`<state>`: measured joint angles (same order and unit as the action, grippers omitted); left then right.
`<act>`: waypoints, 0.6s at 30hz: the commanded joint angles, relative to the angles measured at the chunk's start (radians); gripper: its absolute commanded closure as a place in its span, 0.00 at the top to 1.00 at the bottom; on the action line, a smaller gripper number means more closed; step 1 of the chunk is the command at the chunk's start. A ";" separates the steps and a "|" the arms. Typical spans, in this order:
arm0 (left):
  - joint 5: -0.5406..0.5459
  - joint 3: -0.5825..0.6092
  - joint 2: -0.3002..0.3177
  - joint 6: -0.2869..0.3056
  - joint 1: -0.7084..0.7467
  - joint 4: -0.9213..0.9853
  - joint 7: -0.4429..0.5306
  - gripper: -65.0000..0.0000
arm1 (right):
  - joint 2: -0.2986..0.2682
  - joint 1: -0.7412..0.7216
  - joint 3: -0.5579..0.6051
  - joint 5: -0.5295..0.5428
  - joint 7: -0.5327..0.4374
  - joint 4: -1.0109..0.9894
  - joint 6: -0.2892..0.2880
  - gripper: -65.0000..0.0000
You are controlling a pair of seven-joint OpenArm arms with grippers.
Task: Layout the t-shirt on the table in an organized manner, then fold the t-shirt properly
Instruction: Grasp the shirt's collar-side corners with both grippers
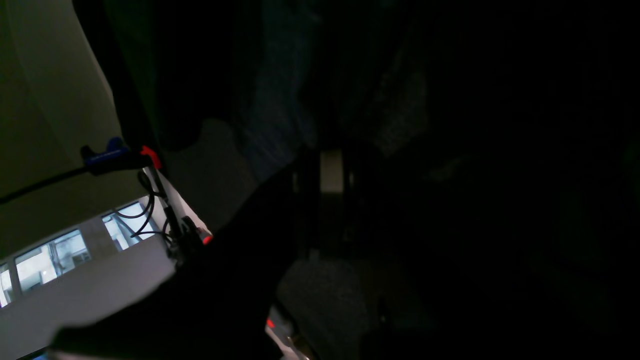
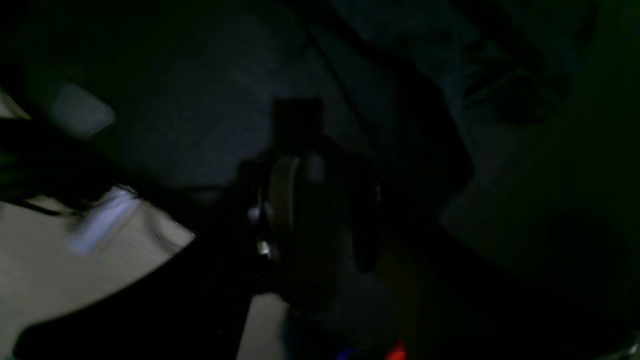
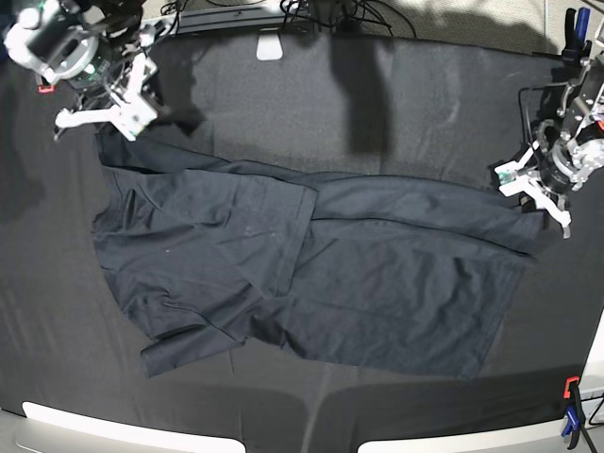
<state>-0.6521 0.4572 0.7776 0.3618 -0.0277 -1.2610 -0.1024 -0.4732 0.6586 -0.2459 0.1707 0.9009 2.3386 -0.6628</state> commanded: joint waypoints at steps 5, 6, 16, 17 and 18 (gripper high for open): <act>-0.003 -0.004 0.010 0.018 -0.006 -0.001 -0.006 0.00 | -0.061 -0.023 0.117 -0.172 -0.122 -0.081 0.100 0.26; -0.003 -0.004 0.010 0.018 -0.006 -0.001 -0.006 0.00 | -0.068 -0.035 0.146 -0.208 -0.132 -0.110 0.134 0.26; -0.002 -0.004 0.010 0.018 -0.005 -0.001 0.002 0.00 | -0.070 -0.160 0.333 -0.328 -0.115 -0.164 0.185 0.26; -0.002 -0.004 0.010 0.018 -0.005 -0.001 0.002 0.00 | -0.070 -0.160 0.337 -0.328 -0.114 -0.164 0.185 0.26; -0.001 -0.004 0.010 0.018 -0.005 -0.001 0.002 0.00 | -0.070 -0.159 0.339 -0.328 -0.104 -0.164 0.184 0.26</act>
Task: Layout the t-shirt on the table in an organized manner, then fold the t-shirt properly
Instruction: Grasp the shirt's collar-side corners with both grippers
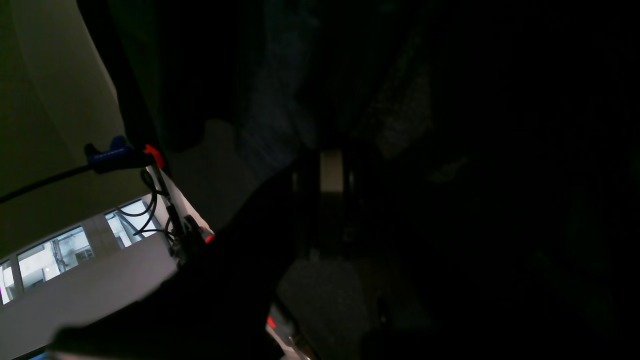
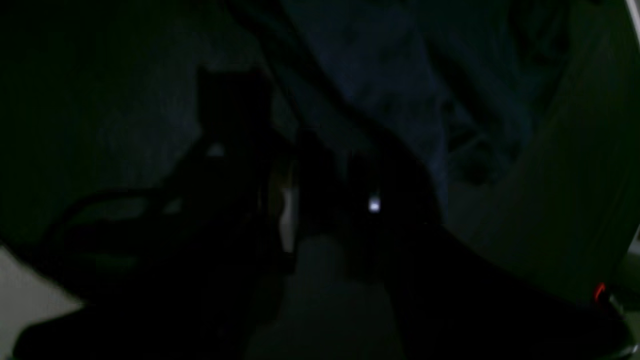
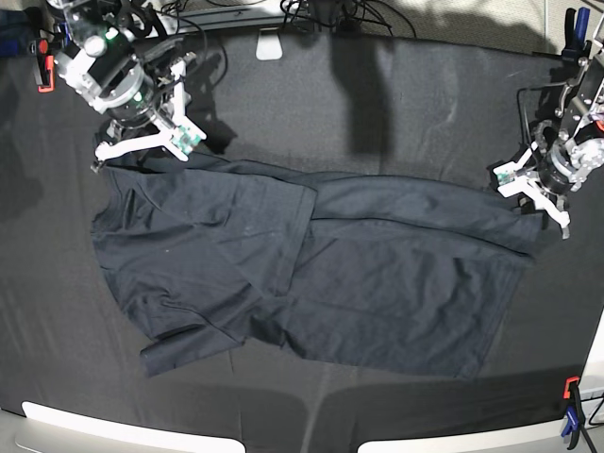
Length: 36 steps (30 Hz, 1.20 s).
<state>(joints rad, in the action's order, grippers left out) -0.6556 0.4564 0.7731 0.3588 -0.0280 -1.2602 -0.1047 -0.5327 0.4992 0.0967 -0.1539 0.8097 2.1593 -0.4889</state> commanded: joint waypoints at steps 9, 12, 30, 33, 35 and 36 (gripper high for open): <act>0.020 -0.003 0.014 0.019 -0.005 -0.002 0.003 0.00 | -0.013 -0.001 -0.004 -0.095 -0.008 -0.094 0.011 0.26; 0.020 -0.003 0.014 0.019 -0.005 -0.002 0.003 0.00 | -0.011 0.000 -0.003 -0.093 -0.020 -0.146 0.010 0.26; 0.020 -0.003 0.014 0.019 -0.005 -0.002 0.000 0.00 | -0.011 -0.147 0.009 -0.211 -0.083 -0.336 0.011 0.26; 0.020 -0.003 0.014 0.018 -0.006 -0.002 0.000 0.00 | -0.027 -0.146 0.009 -0.206 -0.045 -0.336 0.010 0.26; 0.020 -0.003 0.014 0.018 -0.006 -0.002 0.000 0.00 | -0.042 -0.146 0.009 -0.205 -0.014 -0.336 0.010 0.26; 0.020 -0.003 0.014 0.018 -0.006 -0.002 0.000 0.00 | -0.050 -0.143 0.009 -0.206 -0.001 -0.336 0.010 0.26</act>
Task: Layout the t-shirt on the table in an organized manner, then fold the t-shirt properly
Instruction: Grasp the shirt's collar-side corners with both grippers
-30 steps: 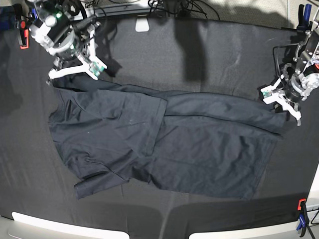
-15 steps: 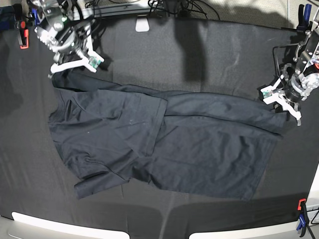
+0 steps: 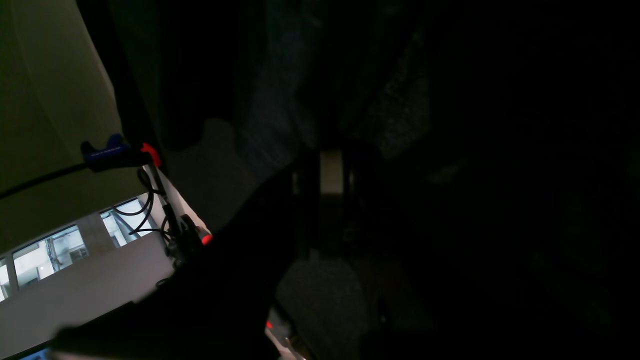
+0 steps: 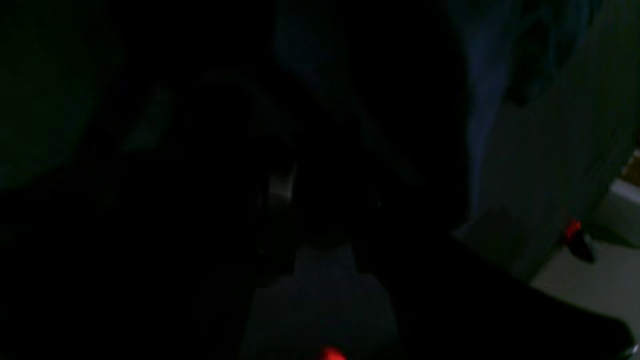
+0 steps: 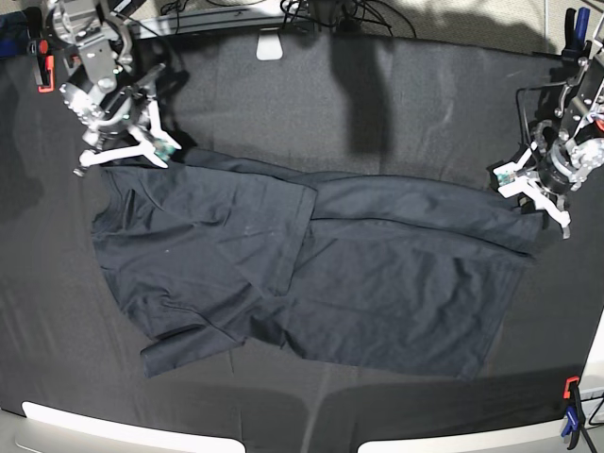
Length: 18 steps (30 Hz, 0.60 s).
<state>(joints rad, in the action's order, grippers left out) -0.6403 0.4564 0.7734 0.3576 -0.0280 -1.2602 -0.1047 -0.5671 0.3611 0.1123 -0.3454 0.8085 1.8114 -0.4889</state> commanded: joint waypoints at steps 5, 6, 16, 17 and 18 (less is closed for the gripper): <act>0.005 -0.003 0.014 0.019 -0.006 -0.002 0.000 0.00 | -0.065 0.012 -0.007 -0.015 0.009 0.011 0.010 0.26; 0.005 -0.003 0.014 0.019 -0.006 -0.002 0.000 0.00 | -0.065 0.010 -0.007 -0.015 0.003 0.011 0.010 0.26; 0.005 -0.004 0.014 0.019 -0.006 -0.002 0.000 0.00 | -0.062 -0.031 0.009 -0.067 -0.138 -0.098 -0.010 0.26; 0.005 -0.004 0.014 0.019 -0.006 -0.002 0.000 0.00 | -0.062 -0.040 0.020 -0.067 -0.138 -0.124 -0.010 0.26; 0.005 -0.004 0.014 0.019 -0.006 -0.002 0.000 0.00 | -0.062 -0.047 0.031 -0.066 -0.138 -0.147 -0.010 0.26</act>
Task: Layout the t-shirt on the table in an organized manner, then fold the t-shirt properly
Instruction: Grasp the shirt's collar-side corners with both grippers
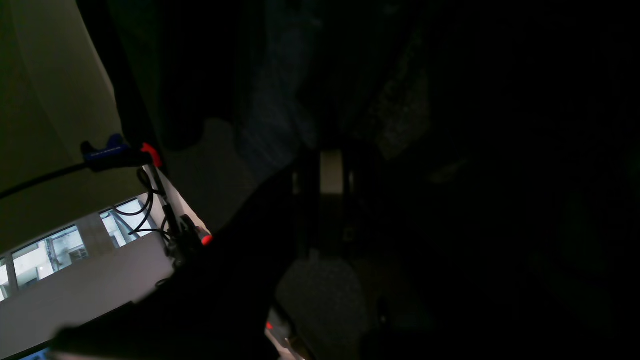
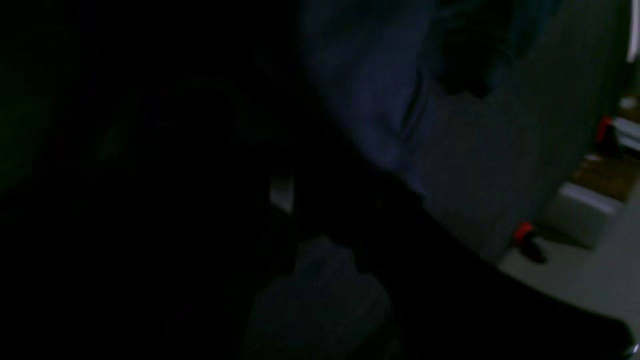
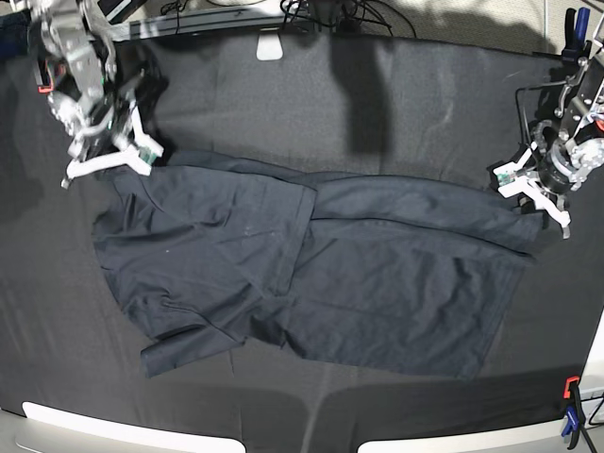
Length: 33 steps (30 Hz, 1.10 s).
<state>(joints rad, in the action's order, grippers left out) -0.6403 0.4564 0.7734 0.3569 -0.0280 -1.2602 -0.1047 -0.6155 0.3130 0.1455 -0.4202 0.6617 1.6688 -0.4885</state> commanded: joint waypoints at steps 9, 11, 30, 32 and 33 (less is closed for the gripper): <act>0.005 -0.004 0.014 0.020 -0.005 -0.002 0.000 0.00 | -0.013 -0.096 0.124 0.011 0.017 -0.077 -0.011 0.42; 0.005 -0.004 0.014 0.020 -0.006 -0.002 0.000 0.00 | -0.014 -0.107 0.141 0.029 0.052 -0.076 -0.010 0.42; 0.005 -0.004 0.014 0.020 -0.011 -0.002 0.000 0.00 | -0.046 -0.111 0.147 0.232 0.143 0.023 -0.092 0.42; 0.005 -0.004 0.014 0.020 -0.011 -0.002 0.000 0.00 | -0.046 -0.111 0.151 0.190 0.086 0.021 -0.100 0.42; 0.005 -0.004 0.014 0.020 -0.011 -0.002 0.000 0.00 | -0.046 -0.111 0.151 0.181 0.073 0.021 -0.118 0.42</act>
<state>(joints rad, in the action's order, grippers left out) -0.6403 0.4564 0.7734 0.3553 -0.0307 -1.2602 -0.1051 -0.6617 0.1997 0.2886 -0.2920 0.7811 1.6890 -0.5610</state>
